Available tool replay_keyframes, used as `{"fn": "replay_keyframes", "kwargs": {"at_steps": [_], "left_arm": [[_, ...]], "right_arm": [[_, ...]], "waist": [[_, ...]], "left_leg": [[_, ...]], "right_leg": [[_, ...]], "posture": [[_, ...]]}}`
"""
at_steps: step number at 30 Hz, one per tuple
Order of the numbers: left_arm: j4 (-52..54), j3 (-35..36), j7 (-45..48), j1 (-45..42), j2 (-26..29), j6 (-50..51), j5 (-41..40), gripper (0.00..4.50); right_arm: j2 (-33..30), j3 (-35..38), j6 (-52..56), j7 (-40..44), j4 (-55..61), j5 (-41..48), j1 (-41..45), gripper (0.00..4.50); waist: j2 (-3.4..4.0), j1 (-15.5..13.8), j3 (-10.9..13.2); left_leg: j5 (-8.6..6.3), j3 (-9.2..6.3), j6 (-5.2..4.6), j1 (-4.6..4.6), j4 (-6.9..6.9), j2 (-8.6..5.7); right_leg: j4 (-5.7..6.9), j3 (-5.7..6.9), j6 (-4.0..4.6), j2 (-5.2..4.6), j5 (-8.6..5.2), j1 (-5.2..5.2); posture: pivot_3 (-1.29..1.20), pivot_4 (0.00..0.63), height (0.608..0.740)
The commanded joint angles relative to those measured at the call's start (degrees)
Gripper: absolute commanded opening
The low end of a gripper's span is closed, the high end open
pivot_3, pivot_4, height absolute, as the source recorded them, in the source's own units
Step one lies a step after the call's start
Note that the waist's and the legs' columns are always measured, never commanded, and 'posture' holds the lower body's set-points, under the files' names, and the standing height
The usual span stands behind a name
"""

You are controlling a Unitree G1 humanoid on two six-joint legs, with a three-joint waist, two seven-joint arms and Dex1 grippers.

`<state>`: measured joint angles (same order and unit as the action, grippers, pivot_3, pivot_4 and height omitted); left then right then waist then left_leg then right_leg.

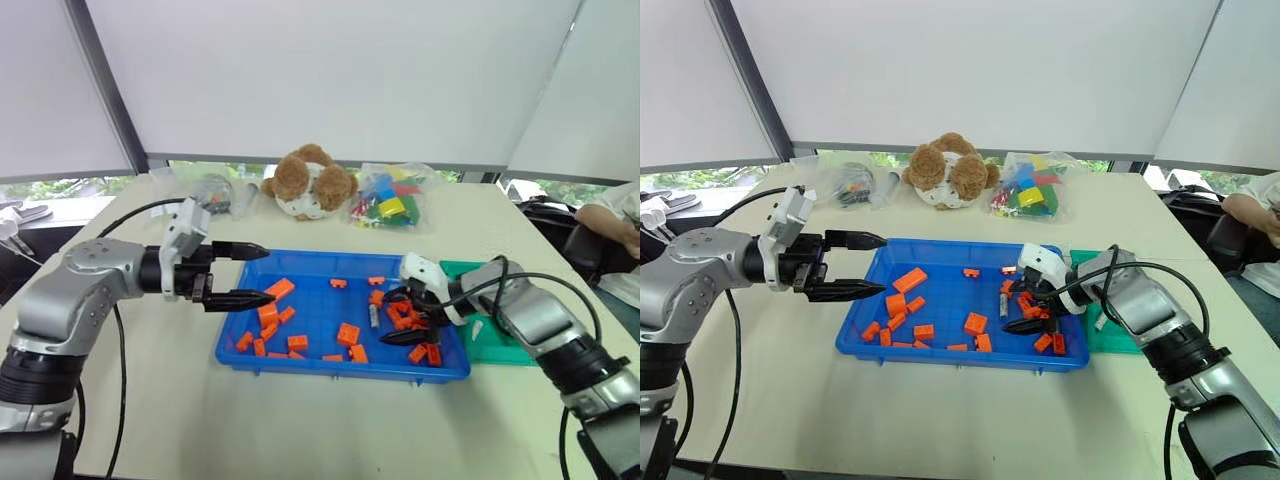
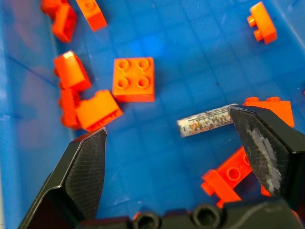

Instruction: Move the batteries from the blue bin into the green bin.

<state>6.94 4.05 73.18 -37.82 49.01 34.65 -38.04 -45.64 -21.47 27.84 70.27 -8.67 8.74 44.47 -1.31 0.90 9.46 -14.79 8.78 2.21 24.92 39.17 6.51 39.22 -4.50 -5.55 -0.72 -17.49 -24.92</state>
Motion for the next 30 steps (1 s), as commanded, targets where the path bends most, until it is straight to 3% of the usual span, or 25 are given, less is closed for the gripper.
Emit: {"fn": "replay_keyframes", "kwargs": {"at_steps": [1, 15, 30], "left_arm": [[1.7, 2.4, -0.2, 0.2, 1.1, -0.4, -0.7, 4.5], [4.0, 3.2, -1.8, 1.8, 1.7, 0.4, -0.9, 4.5], [4.6, 2.8, -2.7, 1.9, 1.6, 0.3, -0.8, 4.5]], "right_arm": [[1.5, -0.4, -3.8, 1.0, -4.2, -3.0, 2.4, 4.44], [8.9, -0.8, -11.1, 1.1, -21.0, -10.2, 8.3, 4.44], [12.0, -0.9, -13.6, 2.2, -26.4, -12.6, 9.7, 4.44]], "waist": [[0.0, 0.0, 0.0], [0.0, 0.1, 0.0], [0.0, 0.1, 0.0]], "left_leg": [[0.0, 0.0, 0.0, 0.0, 0.0, 0.0], [0.02, 0.0, 0.03, 0.0, 0.01, 0.0], [0.02, 0.0, 0.04, -0.02, 0.01, 0.0]], "right_leg": [[0.0, 0.0, 0.0, 0.0, 0.0, 0.0], [0.02, 0.01, 0.0, 0.0, 0.0, 0.01], [0.03, 0.02, 0.0, 0.0, 0.0, 0.03]], "posture": [[0.0, 0.15, 0.727], [0.0, 0.15, 0.727], [0.0, 0.15, 0.727]]}}
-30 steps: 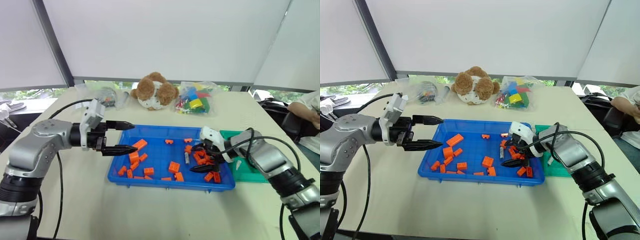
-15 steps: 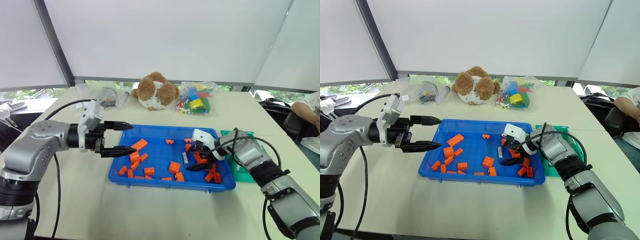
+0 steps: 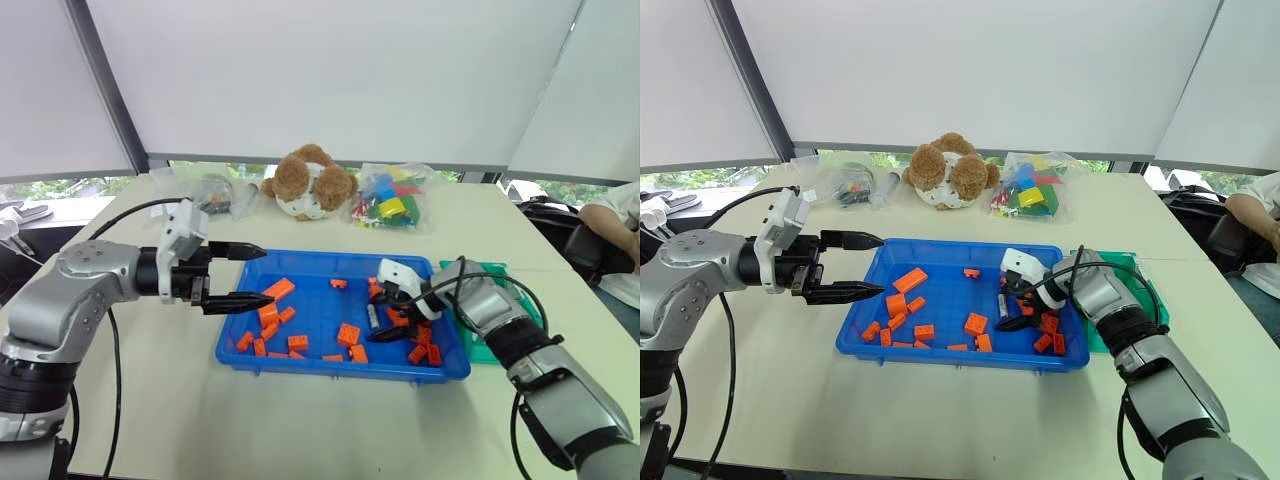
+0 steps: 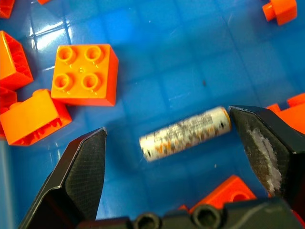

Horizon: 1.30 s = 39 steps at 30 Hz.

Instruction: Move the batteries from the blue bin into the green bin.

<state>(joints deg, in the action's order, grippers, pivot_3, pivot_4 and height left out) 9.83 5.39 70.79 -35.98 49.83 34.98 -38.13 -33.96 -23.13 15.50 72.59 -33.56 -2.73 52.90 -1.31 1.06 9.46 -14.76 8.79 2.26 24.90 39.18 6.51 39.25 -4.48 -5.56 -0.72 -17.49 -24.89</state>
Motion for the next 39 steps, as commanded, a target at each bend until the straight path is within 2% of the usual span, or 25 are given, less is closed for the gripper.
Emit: {"fn": "replay_keyframes", "kwargs": {"at_steps": [1, 5, 10, 17, 20, 23, 25, 28, 31, 35, 37, 38, 39], "left_arm": [[1.8, 1.4, -0.4, 0.1, 0.7, 0.0, -0.6, 4.5], [2.5, 1.4, -0.7, 0.6, 0.7, 0.0, -0.7, 4.5], [2.8, 1.4, -1.1, 0.7, 0.7, 0.1, -0.7, 4.5], [3.1, 1.3, -1.3, 0.6, 0.6, 0.2, -0.9, 4.5], [3.2, 1.3, -1.3, 0.5, 0.6, 0.5, -1.1, 4.5], [3.0, 1.1, -1.0, 0.3, 0.3, 0.5, -1.0, 4.5], [2.5, 0.7, -0.7, 0.0, -0.2, 0.3, -0.9, 4.5], [1.7, 0.1, -0.2, -0.6, -0.7, 0.1, -0.6, 4.5], [0.0, -0.5, 0.7, -1.7, -1.2, -0.4, -0.1, 4.5], [-1.9, -1.3, 1.7, -2.8, -1.7, -1.3, 0.6, 4.5], [-2.3, -1.6, 2.0, -3.2, -1.8, -1.5, 0.7, 4.5], [-2.4, -1.7, 2.1, -3.2, -1.9, -1.6, 0.8, 4.5], [-2.5, -1.8, 2.3, -3.3, -1.9, -1.7, 0.9, 4.5]], "right_arm": [[0.5, 0.8, -1.5, -0.1, -2.1, -1.3, 1.4, 4.44], [0.8, 0.4, -2.7, 0.1, -3.9, -2.2, 1.9, 4.44], [0.8, 0.2, -3.7, 0.6, -5.2, -2.9, 2.1, 2.15], [0.3, 2.3, -1.2, -0.1, 0.0, -1.6, 1.8, 2.17], [-3.6, 7.5, 4.3, -0.7, 10.6, 1.4, 0.6, 2.17], [-9.9, 16.3, 14.6, -3.6, 21.7, 4.9, -1.2, 2.17], [-15.8, 22.2, 20.7, -6.5, 26.7, 5.1, -4.6, 2.17], [-21.7, 27.0, 26.3, -8.8, 32.2, 5.7, -11.1, 2.17], [-24.0, 30.1, 30.0, -11.0, 35.2, 6.1, -17.5, 2.17], [-23.9, 30.6, 32.2, -14.2, 36.1, 7.1, -21.3, 2.17], [-23.8, 30.4, 32.1, -16.0, 35.7, 7.0, -22.0, 3.25], [-23.8, 30.4, 32.4, -16.6, 35.7, 7.4, -22.1, 3.6], [-23.7, 30.5, 32.7, -17.0, 35.8, 7.7, -22.2, 4.21]], "waist": [[0.0, 0.0, 0.0], [0.0, 0.0, 0.0], [0.0, 0.0, 0.0], [0.0, 0.0, 0.0], [0.03, -0.2, 0.0], [0.06, -0.6, 0.0], [0.05, -0.9, 0.0], [-0.02, -1.0, 0.0], [-0.02, -0.2, 0.0], [0.08, 0.4, 0.0], [0.08, 0.4, 0.0], [0.08, 0.2, 0.0], [0.08, 0.1, 0.0]], "left_leg": [[0.0, 0.0, 0.0, -0.02, 0.0, 0.0], [0.0, 0.0, 0.0, -0.07, 0.0, 0.0], [0.0, 0.0, 0.0, -0.2, 0.0, 0.0], [-0.01, 0.01, 0.0, -0.44, -0.03, 0.0], [-0.01, 0.01, 0.0, -0.43, -0.05, 0.0], [0.0, 0.03, 0.0, -0.37, -0.06, 0.0], [-0.01, 0.02, 0.0, -0.37, -0.05, -0.01], [-0.03, 0.03, -0.02, -0.42, -0.06, -0.02], [-0.06, 0.0, -0.07, -0.5, -0.07, -0.01], [-0.04, 0.07, -0.05, -0.51, -0.1, -0.01], [-0.03, 0.06, -0.04, -0.49, -0.12, -0.01], [-0.03, 0.07, -0.04, -0.49, -0.12, -0.01], [-0.03, 0.08, -0.04, -0.49, -0.11, -0.01]], "right_leg": [[0.0, 0.0, 0.0, 0.0, 0.0, 0.02], [0.0, 0.0, 0.0, 0.0, 0.0, 0.07], [0.0, 0.0, 0.0, 0.0, 0.0, 0.2], [-0.01, 0.0, 0.0, 0.0, 0.0, 0.4], [-0.01, -0.01, 0.0, -0.01, 0.0, 0.37], [-0.01, 0.0, 0.0, -0.04, 0.0, 0.33], [-0.03, 0.01, 0.01, -0.07, -0.01, 0.34], [-0.1, 0.02, 0.02, -0.06, -0.02, 0.4], [-0.08, 0.01, 0.02, -0.04, -0.01, 0.46], [-0.02, -0.09, 0.01, 0.0, -0.01, 0.37], [-0.02, -0.08, 0.01, 0.02, -0.01, 0.34], [-0.02, -0.08, 0.01, 0.01, -0.01, 0.34], [-0.03, -0.09, 0.01, 0.0, -0.01, 0.35]], "posture": [[0.0, 0.15, 0.727], [0.0, 0.15, 0.727], [0.0, 0.15, 0.727], [0.0, 0.15, 0.727], [0.0, 0.15, 0.727], [0.0, 0.15, 0.727], [0.0, 0.15, 0.727], [0.0, 0.15, 0.727], [0.0, 0.15, 0.727], [0.0, 0.15, 0.727], [0.0, 0.15, 0.727], [0.0, 0.15, 0.727], [0.0, 0.15, 0.727]]}}
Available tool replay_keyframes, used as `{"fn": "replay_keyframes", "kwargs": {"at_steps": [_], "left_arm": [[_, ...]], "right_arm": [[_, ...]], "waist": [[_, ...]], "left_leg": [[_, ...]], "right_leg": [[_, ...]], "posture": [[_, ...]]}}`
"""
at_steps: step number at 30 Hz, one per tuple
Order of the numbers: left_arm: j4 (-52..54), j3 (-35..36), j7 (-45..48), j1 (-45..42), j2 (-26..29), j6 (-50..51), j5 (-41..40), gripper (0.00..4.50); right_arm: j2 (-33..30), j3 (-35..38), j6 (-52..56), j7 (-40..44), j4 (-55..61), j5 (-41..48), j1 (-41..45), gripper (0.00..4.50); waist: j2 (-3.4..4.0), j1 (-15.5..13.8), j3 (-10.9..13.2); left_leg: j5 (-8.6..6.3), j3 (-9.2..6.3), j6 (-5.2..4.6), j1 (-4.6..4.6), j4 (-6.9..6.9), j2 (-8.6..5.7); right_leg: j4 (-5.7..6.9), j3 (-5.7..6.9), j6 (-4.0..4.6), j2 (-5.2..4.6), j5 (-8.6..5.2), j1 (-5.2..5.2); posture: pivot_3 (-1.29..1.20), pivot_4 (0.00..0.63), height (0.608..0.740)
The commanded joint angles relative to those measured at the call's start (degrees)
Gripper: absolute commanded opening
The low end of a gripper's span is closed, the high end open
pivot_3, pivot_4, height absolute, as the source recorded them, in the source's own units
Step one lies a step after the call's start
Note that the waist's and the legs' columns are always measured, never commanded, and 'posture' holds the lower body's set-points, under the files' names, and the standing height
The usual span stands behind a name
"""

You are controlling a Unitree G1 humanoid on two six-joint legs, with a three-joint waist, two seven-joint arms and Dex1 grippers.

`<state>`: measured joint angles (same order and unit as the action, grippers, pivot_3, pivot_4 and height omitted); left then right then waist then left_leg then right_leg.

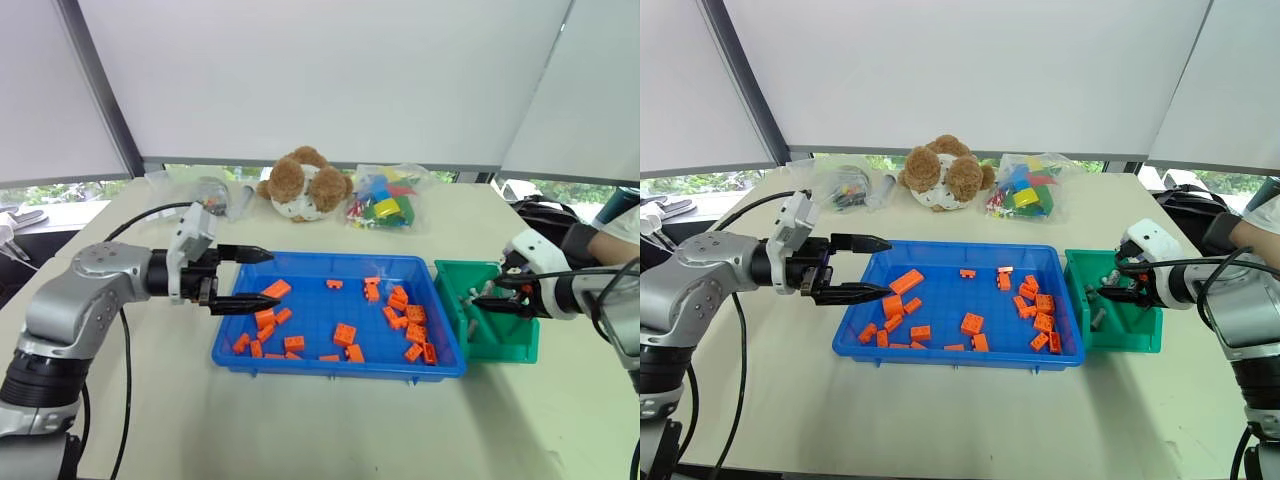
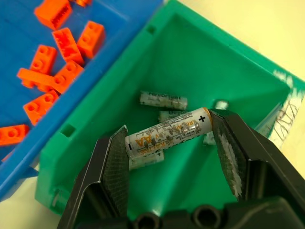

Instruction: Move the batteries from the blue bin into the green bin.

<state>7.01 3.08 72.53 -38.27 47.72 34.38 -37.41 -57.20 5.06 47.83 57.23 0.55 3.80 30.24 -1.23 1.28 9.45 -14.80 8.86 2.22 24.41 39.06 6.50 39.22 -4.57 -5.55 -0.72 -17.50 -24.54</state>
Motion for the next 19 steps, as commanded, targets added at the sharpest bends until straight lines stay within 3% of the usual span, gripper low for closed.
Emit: {"fn": "replay_keyframes", "kwargs": {"at_steps": [1, 8, 13, 19], "left_arm": [[0.2, 0.5, 0.6, -1.0, 0.2, -1.1, 0.2, 4.5], [0.5, 1.1, 0.8, -1.3, 0.0, 0.1, -0.5, 4.5], [0.3, 1.7, 1.4, -0.9, 1.2, 0.5, -0.4, 4.5], [-0.3, 2.1, 1.3, -0.4, 2.2, 0.4, 0.0, 4.5]], "right_arm": [[-0.6, 2.4, 0.6, -1.8, 2.0, 1.6, 0.4, 4.45], [-4.8, 4.2, 1.8, 0.2, 8.2, 5.8, 0.1, 4.45], [-9.4, 10.1, 2.4, 8.6, 18.3, 15.3, -3.1, 4.45], [-13.4, 14.5, 6.4, 11.3, 26.4, 22.6, -6.3, 4.45]], "waist": [[0.0, -0.2, 0.0], [0.0, -0.5, 0.0], [0.0, -0.5, 0.0], [-0.01, -0.5, 0.0]], "left_leg": [[0.0, 0.01, 0.0, 0.0, 0.0, 0.0], [-0.01, 0.02, -0.02, 0.03, 0.04, -0.01], [-0.06, -0.01, -0.1, 0.02, 0.0, 0.0], [-0.12, -0.06, -0.21, 0.02, 0.02, 0.0]], "right_leg": [[0.0, 0.0, 0.0, 0.0, 0.0, 0.0], [-0.01, 0.0, 0.0, -0.03, 0.0, 0.01], [-0.01, 0.01, 0.0, -0.02, 0.0, 0.01], [-0.01, 0.03, 0.0, -0.02, -0.01, 0.04]], "posture": [[0.0, 0.15, 0.727], [0.0, 0.15, 0.727], [0.0, 0.15, 0.727], [0.0, 0.15, 0.727]]}}
